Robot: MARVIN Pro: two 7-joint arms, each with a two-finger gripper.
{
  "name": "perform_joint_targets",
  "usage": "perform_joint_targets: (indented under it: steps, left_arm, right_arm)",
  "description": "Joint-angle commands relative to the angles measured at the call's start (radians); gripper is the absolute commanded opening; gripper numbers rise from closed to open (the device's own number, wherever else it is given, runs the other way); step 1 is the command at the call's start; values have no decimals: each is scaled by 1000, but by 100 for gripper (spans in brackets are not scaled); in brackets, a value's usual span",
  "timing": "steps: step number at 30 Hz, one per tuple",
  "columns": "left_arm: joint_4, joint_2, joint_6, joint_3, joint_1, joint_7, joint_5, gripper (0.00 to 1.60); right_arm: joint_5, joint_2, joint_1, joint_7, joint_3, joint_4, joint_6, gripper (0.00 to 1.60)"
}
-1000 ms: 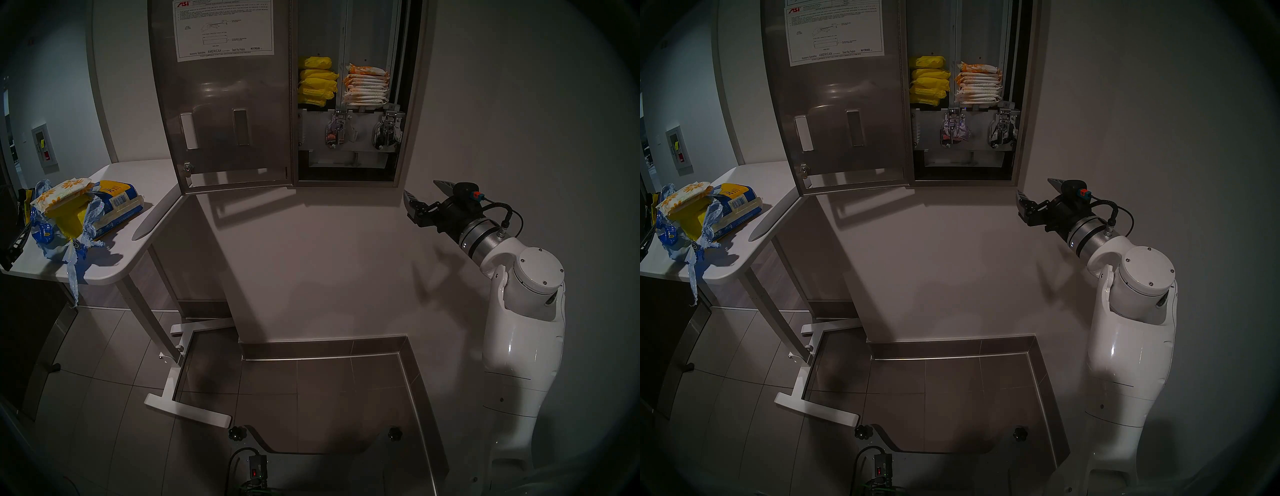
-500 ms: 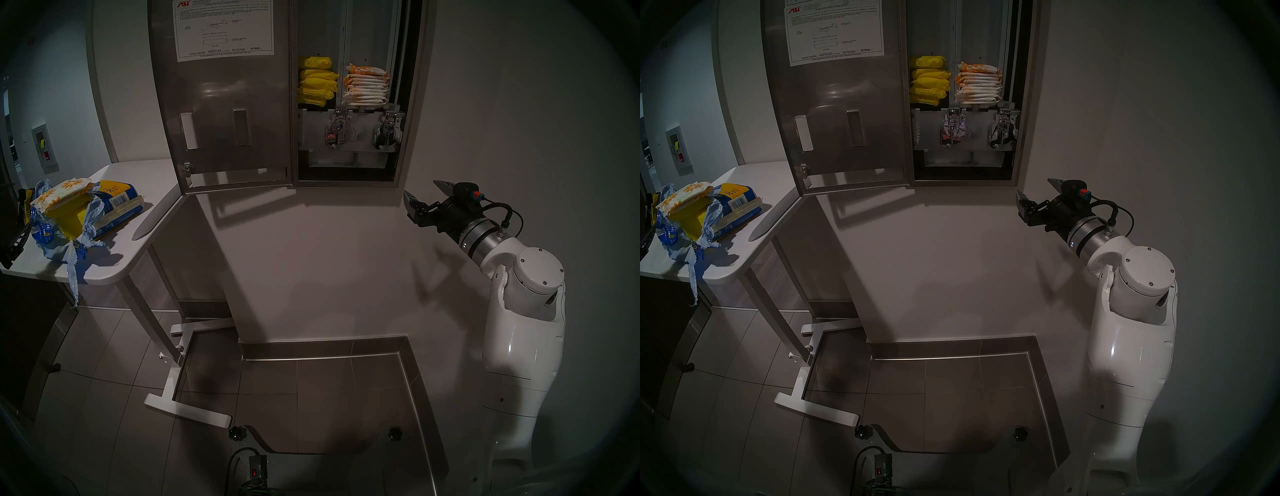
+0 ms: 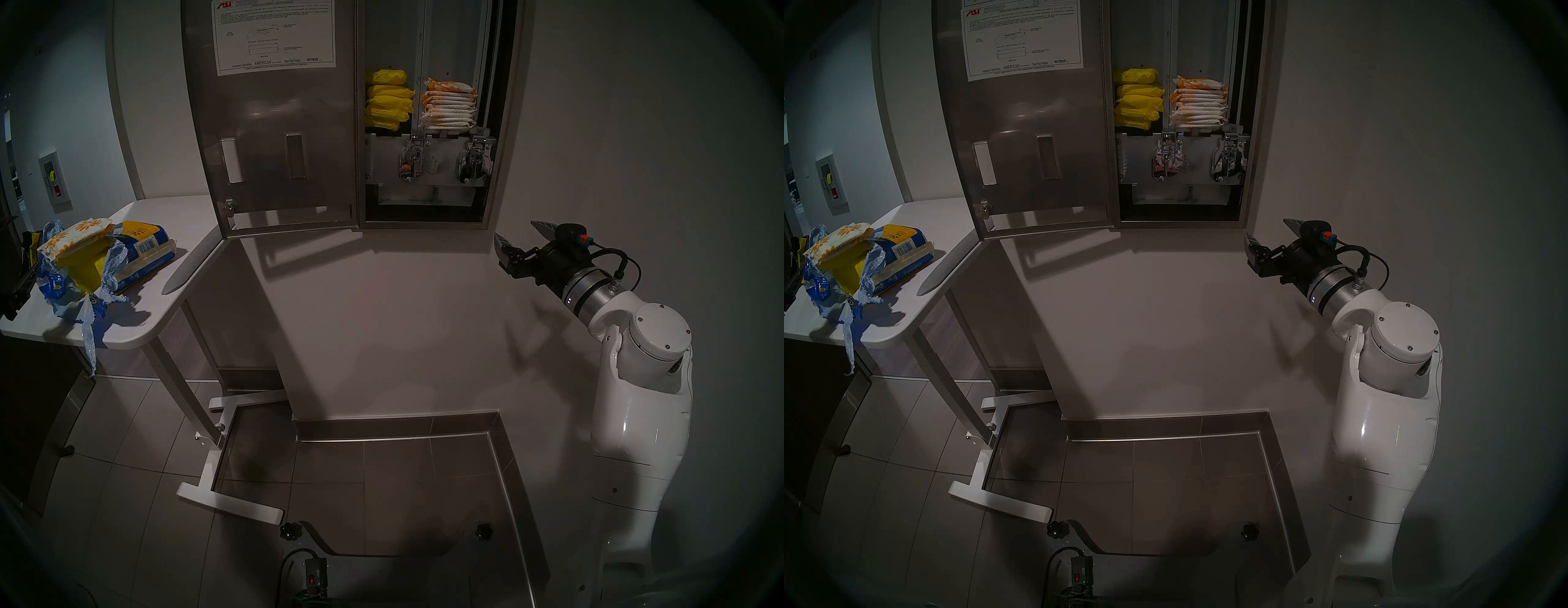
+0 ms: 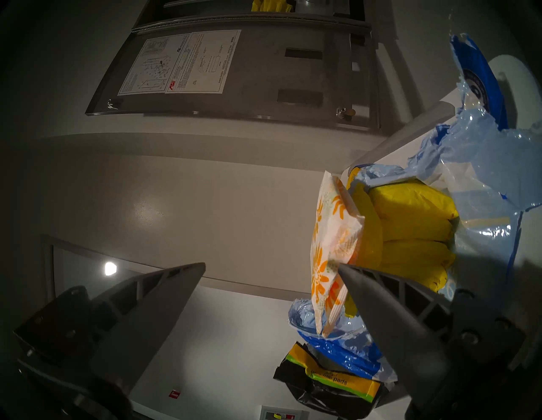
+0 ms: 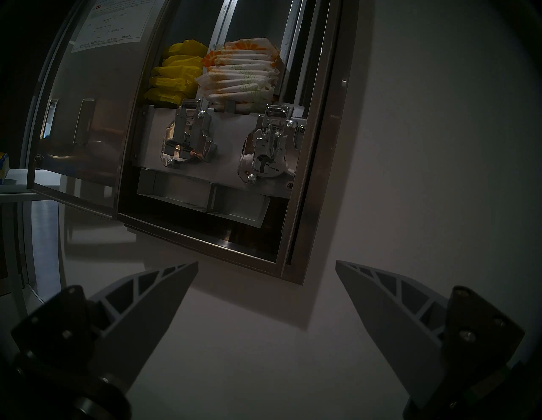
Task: Open the dispenser door, put the pads inside, close the door
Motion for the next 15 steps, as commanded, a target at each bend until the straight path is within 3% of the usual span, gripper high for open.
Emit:
perform_joint_targets:
  steps: [1, 15]
  left_arm:
    - [-38, 13, 15, 20, -32, 29, -4, 160]
    - [-59, 11, 49, 35, -46, 29, 10, 160]
  right_arm:
    - [5, 3, 21, 0, -1, -33, -7, 160]
    - [6, 4, 21, 0, -1, -33, -7, 160]
